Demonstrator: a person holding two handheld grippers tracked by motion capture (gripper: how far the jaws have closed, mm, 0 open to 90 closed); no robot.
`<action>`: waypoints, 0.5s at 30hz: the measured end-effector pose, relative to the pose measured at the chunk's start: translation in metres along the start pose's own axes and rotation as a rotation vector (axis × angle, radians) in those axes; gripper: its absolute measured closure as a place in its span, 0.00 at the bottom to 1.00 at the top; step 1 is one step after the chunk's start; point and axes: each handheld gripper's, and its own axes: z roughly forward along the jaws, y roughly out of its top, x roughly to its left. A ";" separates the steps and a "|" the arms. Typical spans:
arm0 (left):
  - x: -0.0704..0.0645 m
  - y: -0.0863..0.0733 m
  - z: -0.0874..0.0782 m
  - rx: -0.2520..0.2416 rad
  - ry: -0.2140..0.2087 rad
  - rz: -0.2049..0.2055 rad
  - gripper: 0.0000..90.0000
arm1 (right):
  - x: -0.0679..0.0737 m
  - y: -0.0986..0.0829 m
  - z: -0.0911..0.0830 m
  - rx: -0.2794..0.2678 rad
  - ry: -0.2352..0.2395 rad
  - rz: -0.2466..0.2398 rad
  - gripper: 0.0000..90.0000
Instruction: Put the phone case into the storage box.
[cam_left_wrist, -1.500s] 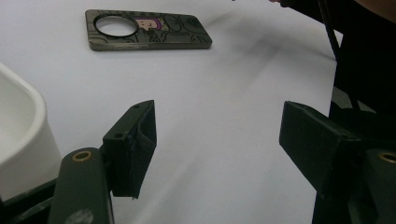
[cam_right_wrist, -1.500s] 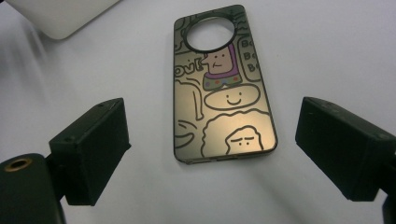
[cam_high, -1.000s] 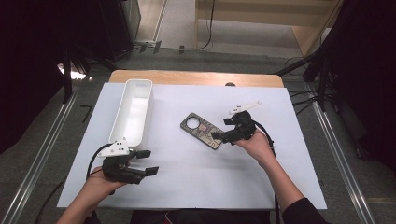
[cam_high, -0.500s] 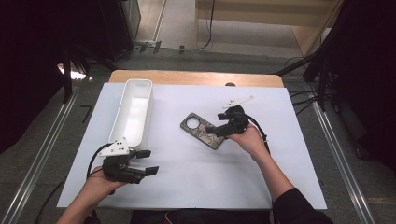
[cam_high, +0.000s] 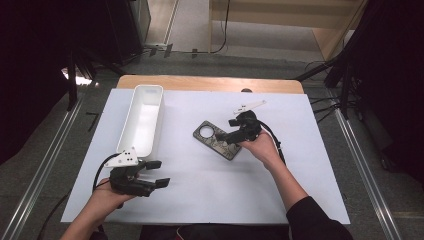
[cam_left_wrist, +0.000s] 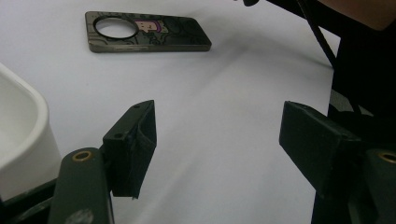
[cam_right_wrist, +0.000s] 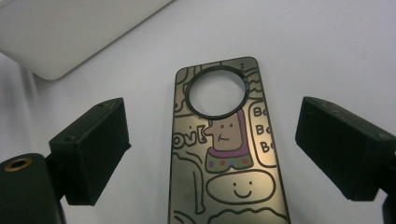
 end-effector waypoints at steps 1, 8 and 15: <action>0.000 0.000 0.000 -0.001 0.001 0.000 0.31 | 0.000 0.000 0.000 -0.002 -0.001 0.002 0.10; 0.000 0.000 0.000 -0.001 0.000 0.001 0.31 | 0.001 0.000 0.000 -0.001 -0.004 -0.004 0.10; 0.000 0.000 0.000 -0.004 0.001 -0.003 0.31 | 0.001 -0.002 0.003 0.012 0.000 -0.006 0.10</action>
